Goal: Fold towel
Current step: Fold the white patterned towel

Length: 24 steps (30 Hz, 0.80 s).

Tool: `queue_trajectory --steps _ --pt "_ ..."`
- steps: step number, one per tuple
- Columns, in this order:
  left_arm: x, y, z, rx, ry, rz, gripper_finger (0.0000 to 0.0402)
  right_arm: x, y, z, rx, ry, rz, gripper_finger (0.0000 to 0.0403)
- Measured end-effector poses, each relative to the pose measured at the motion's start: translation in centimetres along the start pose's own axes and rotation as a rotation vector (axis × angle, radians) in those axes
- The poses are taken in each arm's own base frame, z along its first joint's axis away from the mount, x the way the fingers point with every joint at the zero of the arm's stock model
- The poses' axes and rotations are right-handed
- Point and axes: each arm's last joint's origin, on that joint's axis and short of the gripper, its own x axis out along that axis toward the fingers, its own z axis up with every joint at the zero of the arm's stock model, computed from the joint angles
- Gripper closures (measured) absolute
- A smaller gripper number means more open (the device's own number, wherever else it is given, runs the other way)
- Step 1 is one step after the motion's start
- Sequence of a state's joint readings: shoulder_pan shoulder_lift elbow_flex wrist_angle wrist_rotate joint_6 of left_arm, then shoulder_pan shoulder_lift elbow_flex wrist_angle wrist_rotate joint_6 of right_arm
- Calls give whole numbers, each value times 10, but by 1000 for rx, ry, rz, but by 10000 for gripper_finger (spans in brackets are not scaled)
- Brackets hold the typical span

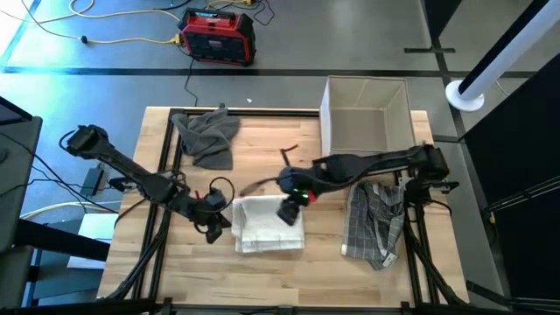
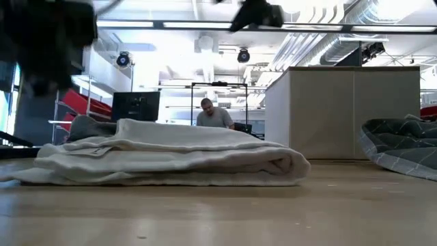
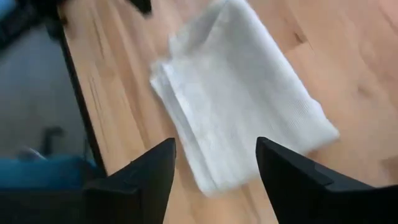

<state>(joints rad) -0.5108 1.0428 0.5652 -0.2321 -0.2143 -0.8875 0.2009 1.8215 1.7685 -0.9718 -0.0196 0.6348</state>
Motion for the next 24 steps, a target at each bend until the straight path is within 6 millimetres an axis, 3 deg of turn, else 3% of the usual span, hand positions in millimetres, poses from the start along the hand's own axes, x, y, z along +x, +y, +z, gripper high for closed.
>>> queue_trajectory --steps 3,7,10,14,18,24 --pt "2 -2 13 79 -108 17 399 9 4 -11 -107 -9 -35 203" --pt "22 17 26 135 -99 113 401 46 -9 -20 -127 -54 -34 238" --pt "40 28 34 158 -83 131 401 81 -30 -32 -60 -104 -60 298" --pt "62 36 34 174 -40 120 401 107 -51 -48 -8 -189 -91 388" --pt "75 45 22 177 86 161 401 122 -65 -64 43 -256 -170 390" --pt "76 49 13 164 158 209 401 134 -82 -80 83 -288 -212 401"
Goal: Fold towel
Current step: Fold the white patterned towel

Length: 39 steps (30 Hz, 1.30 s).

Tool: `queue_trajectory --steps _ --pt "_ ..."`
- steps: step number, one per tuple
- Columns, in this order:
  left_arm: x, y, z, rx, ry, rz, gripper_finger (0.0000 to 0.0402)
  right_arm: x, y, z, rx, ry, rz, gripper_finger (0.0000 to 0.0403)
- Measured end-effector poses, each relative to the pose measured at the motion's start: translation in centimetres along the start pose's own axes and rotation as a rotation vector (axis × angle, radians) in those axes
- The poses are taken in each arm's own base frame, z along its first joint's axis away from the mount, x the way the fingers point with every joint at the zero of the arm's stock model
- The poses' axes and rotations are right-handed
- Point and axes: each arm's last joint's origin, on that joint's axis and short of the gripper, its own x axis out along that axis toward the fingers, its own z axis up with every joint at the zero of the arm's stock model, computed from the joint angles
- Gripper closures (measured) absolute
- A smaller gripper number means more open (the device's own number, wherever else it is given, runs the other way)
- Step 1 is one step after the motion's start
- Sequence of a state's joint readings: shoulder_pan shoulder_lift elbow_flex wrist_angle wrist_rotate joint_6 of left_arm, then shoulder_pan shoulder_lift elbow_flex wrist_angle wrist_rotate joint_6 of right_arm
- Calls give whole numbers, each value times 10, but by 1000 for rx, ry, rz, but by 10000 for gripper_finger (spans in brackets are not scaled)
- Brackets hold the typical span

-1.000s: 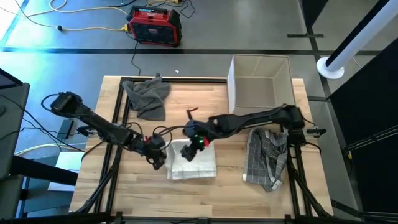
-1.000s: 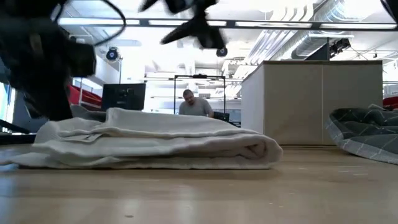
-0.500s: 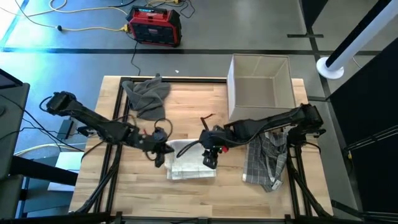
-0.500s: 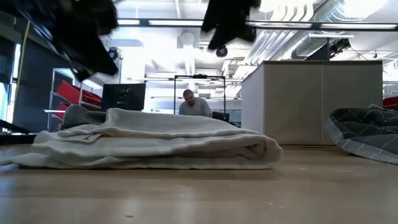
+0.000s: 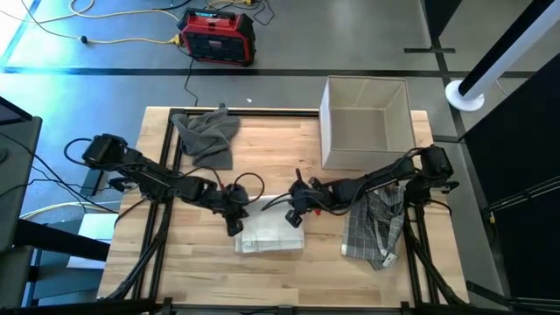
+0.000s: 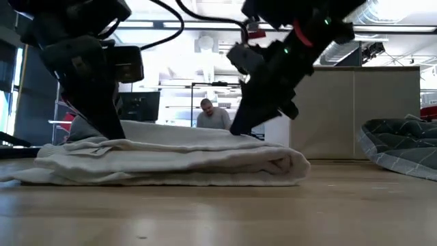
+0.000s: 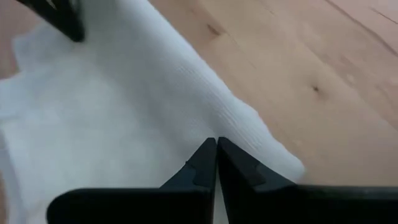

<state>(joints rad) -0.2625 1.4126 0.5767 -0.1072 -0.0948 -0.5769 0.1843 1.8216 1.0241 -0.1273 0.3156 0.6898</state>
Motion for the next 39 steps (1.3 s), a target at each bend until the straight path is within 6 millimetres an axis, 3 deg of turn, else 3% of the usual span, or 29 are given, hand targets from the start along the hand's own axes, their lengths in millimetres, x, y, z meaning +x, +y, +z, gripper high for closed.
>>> queue_trajectory --steps 9,15,18,21,28,36,39 --pt "-4 8 -1 -35 54 34 401 4 -16 -10 14 16 -90 403" --pt "-37 -10 33 -65 -105 -43 402 -27 11 19 -89 -12 58 403" --pt "-43 -12 45 -4 -207 -5 402 -34 23 23 -151 -26 104 403" --pt "-34 1 49 41 -195 52 402 -32 27 19 -183 20 172 403" --pt "-2 37 37 33 -35 108 401 -17 28 -6 -175 153 210 403" --pt "5 57 29 13 29 169 401 -10 17 -18 -125 164 99 403" --pt "-7 51 43 0 -23 146 401 -20 16 -10 -100 151 95 403"
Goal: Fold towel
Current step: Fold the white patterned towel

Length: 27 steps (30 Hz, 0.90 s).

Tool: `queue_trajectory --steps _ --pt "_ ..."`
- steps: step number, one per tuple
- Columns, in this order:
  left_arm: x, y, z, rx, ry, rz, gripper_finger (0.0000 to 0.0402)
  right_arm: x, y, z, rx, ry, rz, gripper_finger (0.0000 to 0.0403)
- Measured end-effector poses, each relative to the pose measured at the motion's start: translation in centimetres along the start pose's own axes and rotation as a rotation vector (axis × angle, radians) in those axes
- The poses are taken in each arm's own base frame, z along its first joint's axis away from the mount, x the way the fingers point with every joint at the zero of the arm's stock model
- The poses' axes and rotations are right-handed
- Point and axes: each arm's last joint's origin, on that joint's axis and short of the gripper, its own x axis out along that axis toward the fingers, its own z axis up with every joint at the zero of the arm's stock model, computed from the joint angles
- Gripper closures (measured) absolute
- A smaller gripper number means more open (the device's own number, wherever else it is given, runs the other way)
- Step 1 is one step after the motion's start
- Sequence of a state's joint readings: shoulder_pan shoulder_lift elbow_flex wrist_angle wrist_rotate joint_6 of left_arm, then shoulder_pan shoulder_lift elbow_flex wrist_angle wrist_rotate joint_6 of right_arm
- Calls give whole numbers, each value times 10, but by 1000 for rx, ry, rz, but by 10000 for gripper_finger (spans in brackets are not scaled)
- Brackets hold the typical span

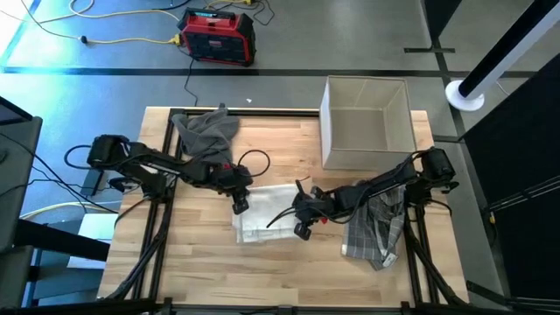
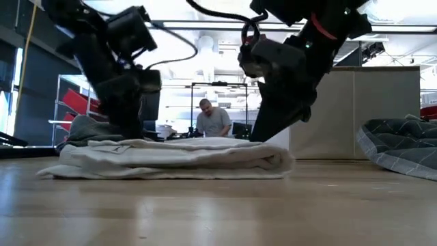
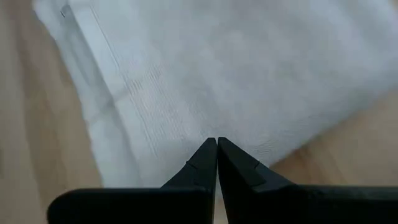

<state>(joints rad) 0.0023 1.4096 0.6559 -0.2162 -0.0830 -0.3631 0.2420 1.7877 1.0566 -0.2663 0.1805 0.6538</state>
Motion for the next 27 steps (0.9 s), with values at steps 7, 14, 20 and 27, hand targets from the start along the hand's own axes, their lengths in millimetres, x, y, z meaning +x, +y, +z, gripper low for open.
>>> queue_trajectory --steps 7,14,20,27 --pt "-50 -29 32 -17 -122 -157 401 -75 9 15 -3 -24 86 403" --pt "-32 -67 12 79 -77 -286 401 -177 4 15 35 -229 207 403" --pt "17 -64 9 163 -10 -236 401 -218 -4 8 52 -389 182 403" --pt "61 -22 27 186 57 -184 401 -227 -6 4 55 -434 143 403"
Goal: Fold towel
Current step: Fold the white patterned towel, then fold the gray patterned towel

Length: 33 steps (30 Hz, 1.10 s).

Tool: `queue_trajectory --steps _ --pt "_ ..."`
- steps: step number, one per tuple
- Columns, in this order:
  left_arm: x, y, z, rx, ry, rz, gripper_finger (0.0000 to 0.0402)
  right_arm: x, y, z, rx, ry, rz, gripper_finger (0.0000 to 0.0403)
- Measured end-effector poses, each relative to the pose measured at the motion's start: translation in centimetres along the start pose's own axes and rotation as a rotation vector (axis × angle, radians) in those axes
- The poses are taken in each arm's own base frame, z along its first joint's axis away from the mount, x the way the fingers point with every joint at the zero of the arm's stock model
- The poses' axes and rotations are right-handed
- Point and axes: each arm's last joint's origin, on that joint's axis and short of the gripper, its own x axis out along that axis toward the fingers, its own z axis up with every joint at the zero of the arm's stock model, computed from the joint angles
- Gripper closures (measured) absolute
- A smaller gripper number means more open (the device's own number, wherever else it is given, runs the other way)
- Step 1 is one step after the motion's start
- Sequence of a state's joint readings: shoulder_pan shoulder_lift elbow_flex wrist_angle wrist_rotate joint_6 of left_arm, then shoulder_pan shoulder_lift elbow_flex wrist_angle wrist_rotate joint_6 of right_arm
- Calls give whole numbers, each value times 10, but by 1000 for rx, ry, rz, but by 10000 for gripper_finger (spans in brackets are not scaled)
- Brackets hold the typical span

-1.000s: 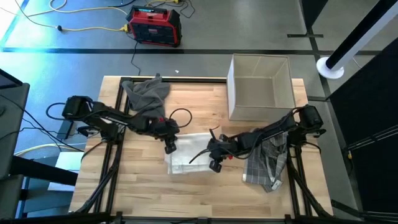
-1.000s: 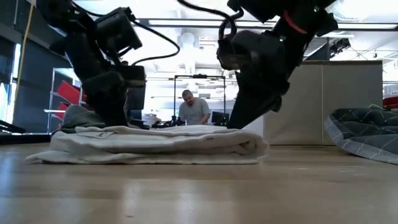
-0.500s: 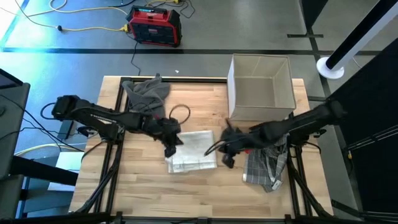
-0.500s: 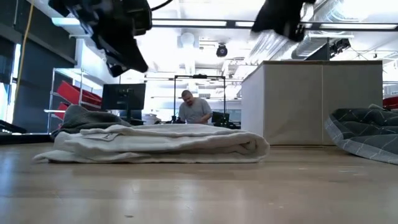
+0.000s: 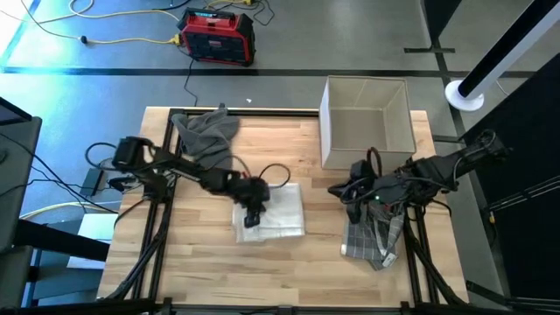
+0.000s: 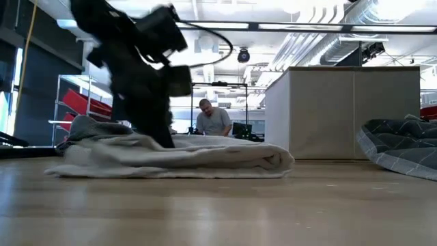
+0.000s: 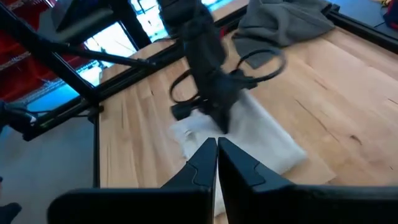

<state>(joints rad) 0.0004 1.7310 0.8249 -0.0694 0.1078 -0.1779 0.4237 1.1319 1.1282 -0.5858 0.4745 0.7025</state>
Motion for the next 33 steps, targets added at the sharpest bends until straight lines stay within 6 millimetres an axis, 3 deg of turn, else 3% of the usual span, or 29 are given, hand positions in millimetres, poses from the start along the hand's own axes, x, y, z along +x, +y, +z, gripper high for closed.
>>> queue_trajectory --steps 9,16,19,22,29,33 --pt "7 81 40 -33 -21 137 402 -1 2 -3 40 10 5 403" --pt "3 136 56 -35 -45 242 402 -2 4 -3 57 -11 2 403" --pt "-5 150 61 -92 -50 260 401 -2 4 -3 58 -12 1 403" --pt "-25 144 73 -117 -43 255 401 -2 4 -3 58 -5 9 403" --pt "-104 86 97 -93 -74 244 401 -2 7 -8 117 151 139 403" --pt "-147 45 94 -85 -114 195 401 -6 7 -21 271 424 215 403"
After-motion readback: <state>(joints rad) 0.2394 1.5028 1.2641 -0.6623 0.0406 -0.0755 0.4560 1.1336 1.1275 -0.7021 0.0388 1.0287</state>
